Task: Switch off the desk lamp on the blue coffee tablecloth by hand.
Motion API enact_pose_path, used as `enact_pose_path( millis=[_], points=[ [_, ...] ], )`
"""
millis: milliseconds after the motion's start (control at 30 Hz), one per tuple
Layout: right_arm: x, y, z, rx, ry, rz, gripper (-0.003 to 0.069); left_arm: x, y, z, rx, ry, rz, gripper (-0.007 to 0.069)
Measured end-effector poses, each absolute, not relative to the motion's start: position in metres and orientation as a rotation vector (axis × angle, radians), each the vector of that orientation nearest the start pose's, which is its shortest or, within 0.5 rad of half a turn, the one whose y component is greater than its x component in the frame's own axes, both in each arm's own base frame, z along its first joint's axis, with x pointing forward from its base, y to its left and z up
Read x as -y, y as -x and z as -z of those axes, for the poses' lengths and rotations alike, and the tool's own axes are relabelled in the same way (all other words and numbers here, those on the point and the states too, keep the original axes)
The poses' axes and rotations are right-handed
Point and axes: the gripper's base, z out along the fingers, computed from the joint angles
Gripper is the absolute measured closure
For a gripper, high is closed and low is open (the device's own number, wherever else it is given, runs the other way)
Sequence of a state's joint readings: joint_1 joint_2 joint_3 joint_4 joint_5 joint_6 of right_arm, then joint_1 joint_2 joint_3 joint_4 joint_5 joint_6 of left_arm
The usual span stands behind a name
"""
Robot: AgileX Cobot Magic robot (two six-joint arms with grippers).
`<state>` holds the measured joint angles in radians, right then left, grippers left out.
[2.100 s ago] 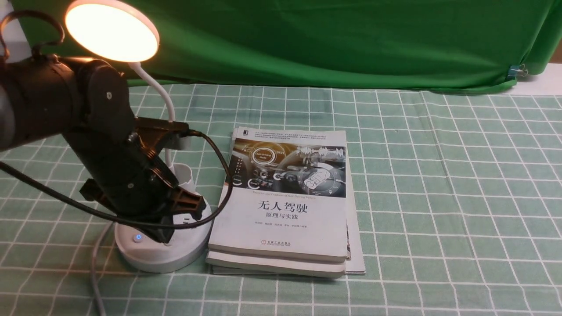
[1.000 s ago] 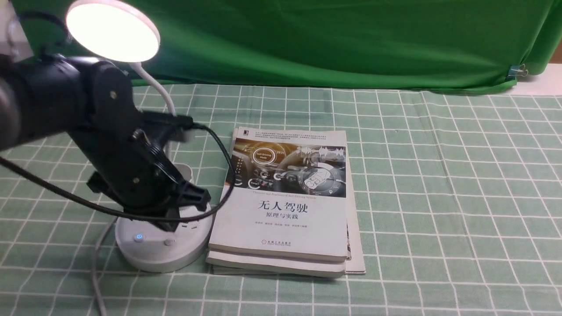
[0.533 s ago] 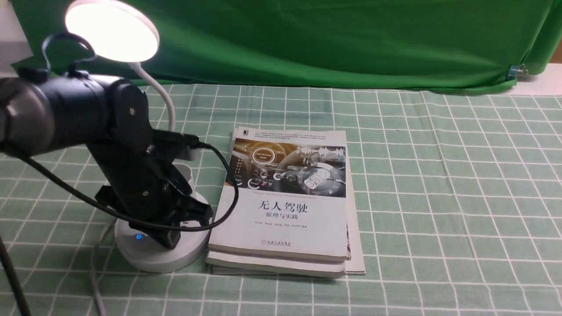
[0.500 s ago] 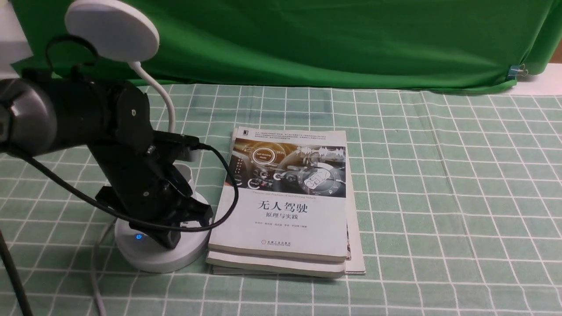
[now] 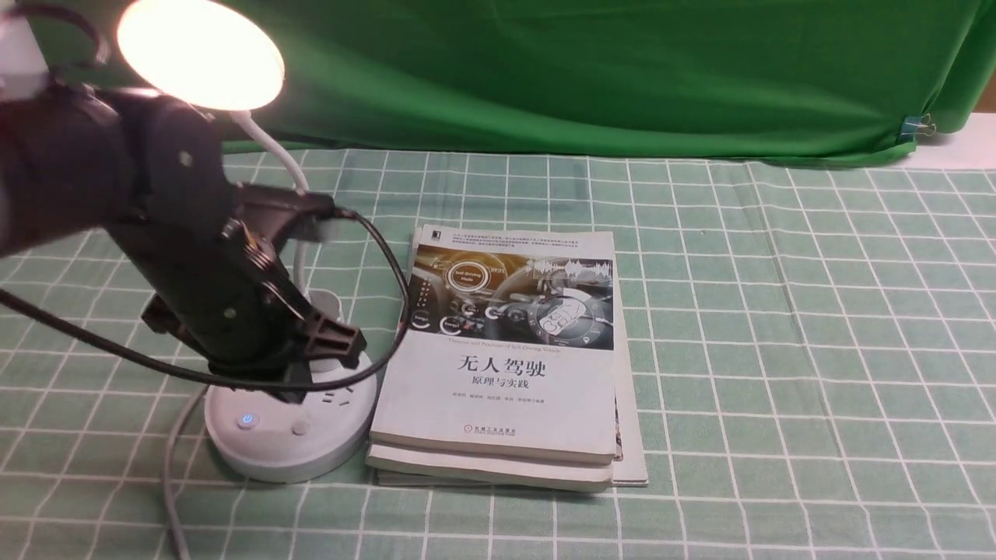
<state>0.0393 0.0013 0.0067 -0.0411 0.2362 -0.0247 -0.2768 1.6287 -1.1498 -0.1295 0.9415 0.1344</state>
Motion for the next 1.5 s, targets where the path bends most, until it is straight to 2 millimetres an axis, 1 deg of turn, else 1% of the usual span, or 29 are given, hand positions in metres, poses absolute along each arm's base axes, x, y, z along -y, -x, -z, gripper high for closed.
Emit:
enact_pose_path(
  millis=[67, 167, 433, 567, 700, 767, 833, 900, 967, 1067, 1100, 1167, 1200, 1233, 1267, 1333, 1367, 1400, 1433, 1500],
  points=[
    [-0.001, -0.056, -0.189, -1.726, 0.083, 0.027, 0.0417, 0.096, -0.302, -0.239, -2.864, -0.500, 0.189, 0.0622],
    [-0.001, -0.056, -0.189, -1.726, 0.083, 0.027, 0.0417, 0.096, -0.305, -0.231, -2.884, -0.501, 0.185, 0.0622],
    [-0.001, -0.056, -0.189, -1.726, 0.083, 0.027, 0.0417, 0.099, -0.319, -0.188, -2.996, -0.525, 0.145, 0.0622],
    [-0.001, -0.056, -0.189, -1.726, 0.083, 0.027, 0.0417, 0.098, -0.320, -0.187, -2.993, -0.524, 0.139, 0.0622],
    [-0.001, -0.056, -0.189, -1.726, 0.083, 0.027, 0.0417, 0.098, -0.318, -0.194, -2.969, -0.516, 0.137, 0.0622],
    [-0.001, -0.056, -0.189, -1.726, 0.083, 0.027, 0.0417, 0.097, -0.315, -0.205, -2.934, -0.511, 0.141, 0.0622],
    [-0.001, -0.056, -0.189, -1.726, 0.083, 0.027, 0.0417, 0.096, -0.309, -0.223, -2.888, -0.502, 0.156, 0.0622],
    [-0.001, -0.056, -0.189, -1.726, 0.083, 0.027, 0.0417, 0.096, -0.299, -0.244, -2.824, -0.501, 0.173, 0.0622],
    [-0.001, -0.056, -0.189, -1.726, 0.083, 0.027, 0.0417, 0.097, -0.279, -0.271, -2.727, -0.509, 0.194, 0.0622],
    [-0.001, -0.056, -0.189, -1.726, 0.083, 0.027, 0.0417, 0.094, -0.238, -0.301, -2.560, -0.511, 0.235, 0.0622],
    [-0.001, -0.056, -0.189, -1.726, 0.083, 0.027, 0.0417, 0.093, -0.230, -0.306, -2.524, -0.510, 0.244, 0.0622],
    [-0.001, -0.056, -0.189, -1.726, 0.083, 0.027, 0.0417, 0.087, -0.205, -0.316, -2.418, -0.488, 0.275, 0.0622],
    [-0.001, -0.056, -0.189, -1.726, 0.083, 0.027, 0.0417, 0.081, -0.189, -0.320, -2.348, -0.465, 0.298, 0.0622],
    [-0.001, -0.056, -0.189, -1.726, 0.083, 0.027, 0.0417, 0.076, -0.175, -0.321, -2.298, -0.448, 0.311, 0.0622],
    [-0.001, -0.056, -0.189, -1.726, 0.083, 0.027, 0.0417, 0.073, -0.167, -0.321, -2.258, -0.436, 0.317, 0.0622],
    [-0.001, -0.056, -0.189, -1.726, 0.083, 0.027, 0.0417, 0.062, -0.138, -0.315, -2.147, -0.402, 0.335, 0.0622],
    [-0.001, -0.056, -0.189, -1.726, 0.083, 0.027, 0.0417, 0.061, -0.136, -0.315, -2.137, -0.399, 0.335, 0.0622],
    [-0.001, -0.056, -0.189, -1.726, 0.083, 0.027, 0.0417, 0.054, -0.119, -0.304, -2.082, -0.384, 0.339, 0.0622],
    [-0.001, -0.056, -0.189, -1.726, 0.083, 0.027, 0.0417, 0.048, -0.106, -0.301, -2.015, -0.370, 0.342, 0.0622],
    [-0.001, -0.056, -0.189, -1.726, 0.083, 0.027, 0.0417, 0.040, -0.089, -0.289, -1.934, -0.362, 0.330, 0.0622]
  ],
)
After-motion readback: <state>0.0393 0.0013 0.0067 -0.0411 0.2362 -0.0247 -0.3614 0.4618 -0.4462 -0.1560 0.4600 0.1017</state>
